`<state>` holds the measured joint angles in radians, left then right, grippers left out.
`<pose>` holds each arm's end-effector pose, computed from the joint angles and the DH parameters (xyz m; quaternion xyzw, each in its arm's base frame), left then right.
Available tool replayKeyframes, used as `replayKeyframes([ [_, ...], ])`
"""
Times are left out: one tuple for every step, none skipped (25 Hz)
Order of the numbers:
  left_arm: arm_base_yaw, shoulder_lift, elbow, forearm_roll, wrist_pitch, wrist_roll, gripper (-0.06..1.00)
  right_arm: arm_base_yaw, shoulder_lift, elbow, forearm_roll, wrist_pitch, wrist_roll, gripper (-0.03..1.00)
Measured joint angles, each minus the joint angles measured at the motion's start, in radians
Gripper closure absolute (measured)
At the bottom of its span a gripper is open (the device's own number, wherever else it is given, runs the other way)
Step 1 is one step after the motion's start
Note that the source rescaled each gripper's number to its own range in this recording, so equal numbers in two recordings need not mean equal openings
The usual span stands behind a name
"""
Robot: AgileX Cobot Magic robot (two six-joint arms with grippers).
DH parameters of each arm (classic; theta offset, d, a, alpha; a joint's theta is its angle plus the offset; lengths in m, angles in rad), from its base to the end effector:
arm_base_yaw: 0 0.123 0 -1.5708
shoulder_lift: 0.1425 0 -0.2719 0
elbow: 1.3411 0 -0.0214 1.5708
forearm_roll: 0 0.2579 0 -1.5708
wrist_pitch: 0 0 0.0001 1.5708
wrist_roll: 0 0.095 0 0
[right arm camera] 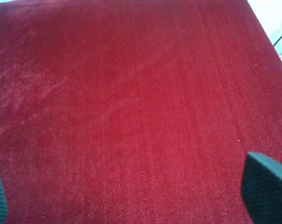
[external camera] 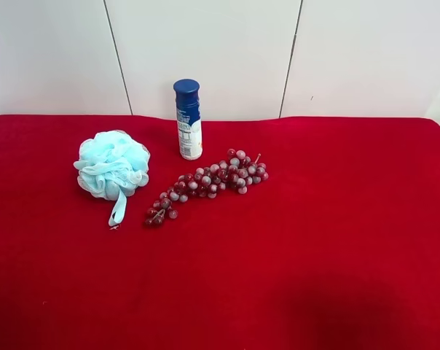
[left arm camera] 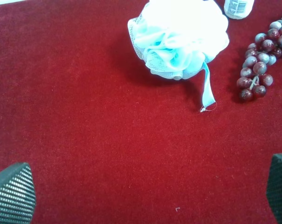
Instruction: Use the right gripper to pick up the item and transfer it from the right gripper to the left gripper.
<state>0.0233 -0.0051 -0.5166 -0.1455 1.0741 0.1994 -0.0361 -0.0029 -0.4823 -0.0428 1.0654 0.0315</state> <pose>0.0146 -0.0118 0.2833 0.0787 0.8452 -0.0139 0.5285 0.0194 -0.0043 0.2735 0.0297 0.8576 -0.0226 0.5130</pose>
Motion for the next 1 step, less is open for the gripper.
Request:
replayKeyframes([
  [0.000, 0.000, 0.000, 0.000, 0.000, 0.000, -0.06, 0.000, 0.000, 0.000, 0.000, 0.000, 0.000, -0.03],
])
